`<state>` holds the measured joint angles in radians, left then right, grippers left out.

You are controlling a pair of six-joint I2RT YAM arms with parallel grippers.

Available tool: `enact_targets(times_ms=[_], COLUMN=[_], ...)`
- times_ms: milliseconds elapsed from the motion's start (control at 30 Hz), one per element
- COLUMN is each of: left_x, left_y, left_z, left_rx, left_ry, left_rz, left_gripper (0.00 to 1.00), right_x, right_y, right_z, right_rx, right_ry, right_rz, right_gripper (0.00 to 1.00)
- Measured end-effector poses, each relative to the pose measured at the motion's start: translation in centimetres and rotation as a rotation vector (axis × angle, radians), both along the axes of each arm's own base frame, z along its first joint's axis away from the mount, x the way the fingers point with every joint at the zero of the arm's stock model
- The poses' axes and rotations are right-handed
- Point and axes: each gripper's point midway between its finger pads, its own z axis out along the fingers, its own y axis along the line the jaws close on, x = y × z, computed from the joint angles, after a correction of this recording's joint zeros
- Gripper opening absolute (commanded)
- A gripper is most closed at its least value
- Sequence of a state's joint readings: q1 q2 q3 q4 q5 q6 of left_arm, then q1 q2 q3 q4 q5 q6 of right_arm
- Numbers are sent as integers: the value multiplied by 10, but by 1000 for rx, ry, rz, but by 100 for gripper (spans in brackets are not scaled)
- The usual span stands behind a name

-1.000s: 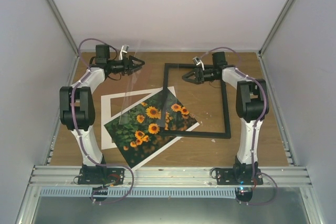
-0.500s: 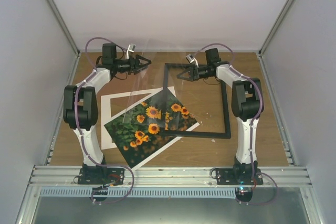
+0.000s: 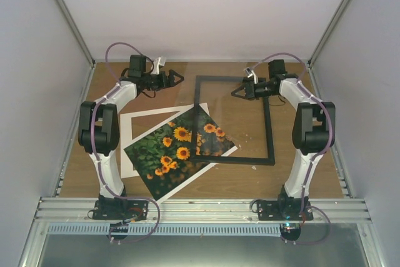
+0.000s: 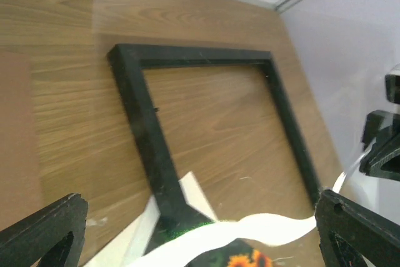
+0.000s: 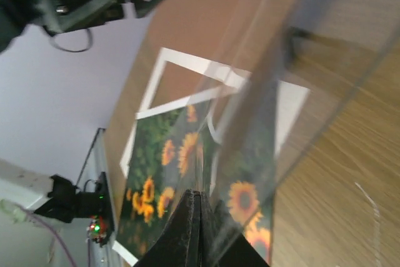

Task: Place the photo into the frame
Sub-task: Pick up the photo frame item at the center of the board, then move the photo frame to the center of the board.

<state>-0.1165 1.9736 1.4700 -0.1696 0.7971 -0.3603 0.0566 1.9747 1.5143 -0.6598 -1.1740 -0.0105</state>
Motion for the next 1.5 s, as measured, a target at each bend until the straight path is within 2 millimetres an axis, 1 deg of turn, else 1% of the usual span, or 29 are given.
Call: enact_targets(times_ms=[133, 300, 400, 467, 633, 700, 767, 867, 933, 967, 1067, 1167, 1267, 1367, 1433, 1500], left_x=[2, -1, -2, -3, -7, -10, -16, -36, -60, -77, -119, -153, -178, -200, -209, -214], left_y=[6, 10, 10, 9, 4, 2, 0, -8, -16, -20, -28, -38, -50, -64, -68, -72], left_z=[-19, -39, -48, -53, -56, -58, -65, -81, -89, -93, -91, -84, -85, -99, -108, -114], left_rx=[89, 145, 161, 164, 171, 176, 194, 265, 322, 356, 438, 508, 561, 616, 649, 681], left_ry=[0, 28, 48, 56, 50, 42, 36, 21, 6, -7, -69, -174, -259, -314, -330, -349], left_rz=[18, 20, 17, 13, -14, -33, -57, -119, -183, -223, -329, -431, -526, -619, -657, -686], left_gripper=[99, 99, 99, 99, 99, 99, 99, 99, 99, 99, 99, 99, 99, 99, 99, 99], right_x=[8, 28, 41, 50, 66, 66, 60, 53, 53, 53, 49, 39, 34, 35, 37, 41], right_y=[-8, -23, -36, -44, -56, -61, -66, -77, -88, -91, -100, -100, -98, -99, -99, -100], right_z=[-37, -81, -96, -97, -86, -84, -86, -89, -89, -90, -93, -97, -99, -98, -96, -91], right_rx=[-107, -265, -375, -430, -522, -549, -570, -578, -575, -574, -573, -573, -571, -574, -577, -578], right_ry=[71, 121, 112, 80, -12, -34, -32, -7, 6, 9, 27, 50, 64, 58, 43, 19], right_rz=[-47, -100, -126, -131, -91, -68, -44, -35, -48, -53, -68, -62, -55, -55, -54, -52], right_gripper=[0, 1, 1, 1, 1, 0, 1, 1, 0, 1, 0, 1, 0, 0, 0, 1])
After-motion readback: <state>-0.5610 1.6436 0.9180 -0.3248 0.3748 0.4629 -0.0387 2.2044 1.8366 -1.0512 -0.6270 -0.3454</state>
